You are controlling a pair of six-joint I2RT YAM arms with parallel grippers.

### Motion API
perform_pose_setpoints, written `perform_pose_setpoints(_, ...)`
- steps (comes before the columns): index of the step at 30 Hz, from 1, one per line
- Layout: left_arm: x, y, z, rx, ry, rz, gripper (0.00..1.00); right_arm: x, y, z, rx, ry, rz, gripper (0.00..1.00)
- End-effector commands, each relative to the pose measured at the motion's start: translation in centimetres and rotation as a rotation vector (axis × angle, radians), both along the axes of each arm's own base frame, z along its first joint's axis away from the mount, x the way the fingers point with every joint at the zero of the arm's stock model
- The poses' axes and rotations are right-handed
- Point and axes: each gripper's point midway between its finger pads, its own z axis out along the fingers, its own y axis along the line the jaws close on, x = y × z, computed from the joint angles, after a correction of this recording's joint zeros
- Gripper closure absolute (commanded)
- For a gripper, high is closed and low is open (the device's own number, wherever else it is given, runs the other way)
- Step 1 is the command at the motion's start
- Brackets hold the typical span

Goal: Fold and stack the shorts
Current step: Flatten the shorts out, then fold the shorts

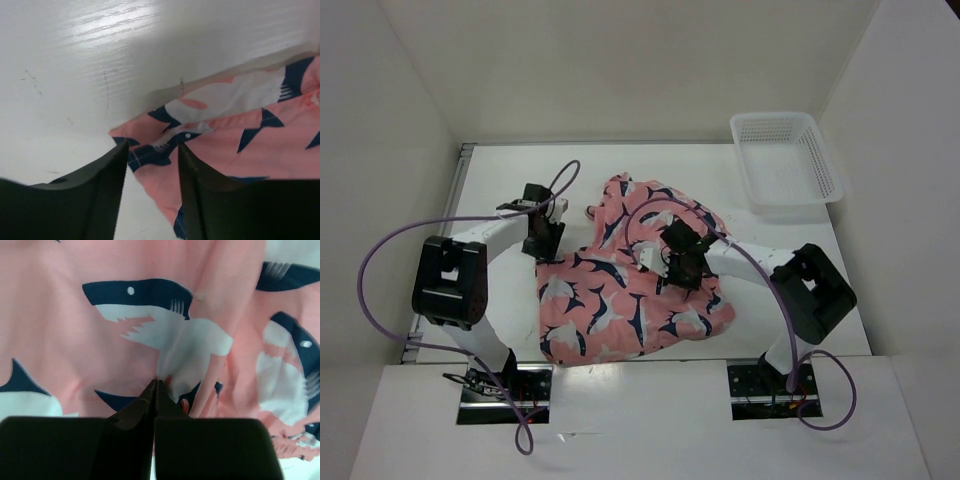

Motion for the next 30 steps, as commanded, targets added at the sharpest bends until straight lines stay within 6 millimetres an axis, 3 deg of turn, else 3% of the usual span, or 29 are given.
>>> perform_pose_setpoints(1, 3.3, -1.5, 5.9, -0.076, -0.126, -0.024, 0.44, 2.3, 2.7, 4.2, 0.085, -0.056, -0.019, 1.0)
perform_pose_setpoints(2, 4.6, -2.6, 7.3, -0.128, -0.16, -0.048, 0.39, 3.2, 3.8, 5.7, 0.128, -0.078, -0.035, 1.0)
perform_pose_setpoints(3, 6.0, -2.9, 8.8, -0.159, -0.198, -0.054, 0.35, 4.9, 5.6, 9.1, 0.212, -0.131, -0.066, 1.0)
perform_pose_setpoints(5, 9.6, -5.0, 11.7, -0.245, -0.285, -0.105, 0.25, 6.5, 7.6, 12.8, 0.323, -0.199, -0.082, 1.0)
perform_pose_setpoints(6, 10.3, -5.5, 12.0, -0.266, -0.291, -0.118, 0.23, 8.1, 9.1, 15.5, 0.409, -0.259, -0.113, 1.0)
perform_pose_setpoints(7, 12.1, -6.0, 11.8, -0.281, -0.302, -0.129, 0.22, 9.0, 9.5, 16.4, 0.449, -0.274, -0.138, 1.0)
perform_pose_setpoints(9, 13.6, -7.4, 10.9, -0.293, -0.293, -0.154, 0.22, 11.5, 9.8, 17.9, 0.522, -0.291, -0.238, 1.0)
perform_pose_setpoints(10, 14.0, -7.6, 8.4, -0.275, -0.24, -0.147, 0.22, 12.3, 10.1, 16.4, 0.518, -0.258, -0.258, 1.0)
perform_pose_setpoints(12, 14.4, -7.4, 5.9, -0.219, -0.204, -0.128, 0.22, 14.0, 9.8, 15.4, 0.523, -0.244, -0.329, 1.0)
perform_pose_setpoints(13, 14.8, -7.5, 5.2, -0.195, -0.217, -0.127, 0.22, 15.3, 8.6, 13.3, 0.494, -0.224, -0.385, 1.0)
perform_pose_setpoints(16, 14.6, -7.5, 4.0, -0.222, -0.194, -0.129, 0.22, 18.8, 5.6, 11.3, 0.505, -0.219, -0.559, 1.0)
perform_pose_setpoints(17, 14.9, -8.3, 4.8, -0.261, -0.205, -0.151, 0.2, 19.7, 4.7, 9.8, 0.488, -0.208, -0.608, 1.0)
perform_pose_setpoints(19, 14.8, -9.7, 5.3, -0.367, -0.187, -0.197, 0.17, 21.2, 3.5, 9.1, 0.485, -0.229, -0.658, 1.0)
perform_pose_setpoints(21, 15.2, -11.1, 7.0, -0.439, -0.209, -0.244, 0.14, 21.8, 2.6, 7.1, 0.447, -0.228, -0.69, 1.0)
perform_pose_setpoints(23, 14.5, -12.4, 7.1, -0.515, -0.184, -0.285, 0.14, 22.1, 1.9, 5.9, 0.422, -0.219, -0.71, 1.0)
perform_pose_setpoints(26, 13.5, -13.0, 5.5, -0.555, -0.13, -0.296, 0.14, 21.9, 1.5, 4.1, 0.39, -0.204, -0.721, 1.0)
perform_pose_setpoints(29, 12.4, -13.1, 4.1, -0.571, -0.084, -0.293, 0.2, 21.3, 0.1, 1.3, 0.324, -0.182, -0.754, 1.0)
perform_pose_setpoints(30, 12.4, -13.1, 3.6, -0.571, -0.075, -0.29, 0.23, 21.3, 0.1, 1.3, 0.324, -0.182, -0.754, 1.0)
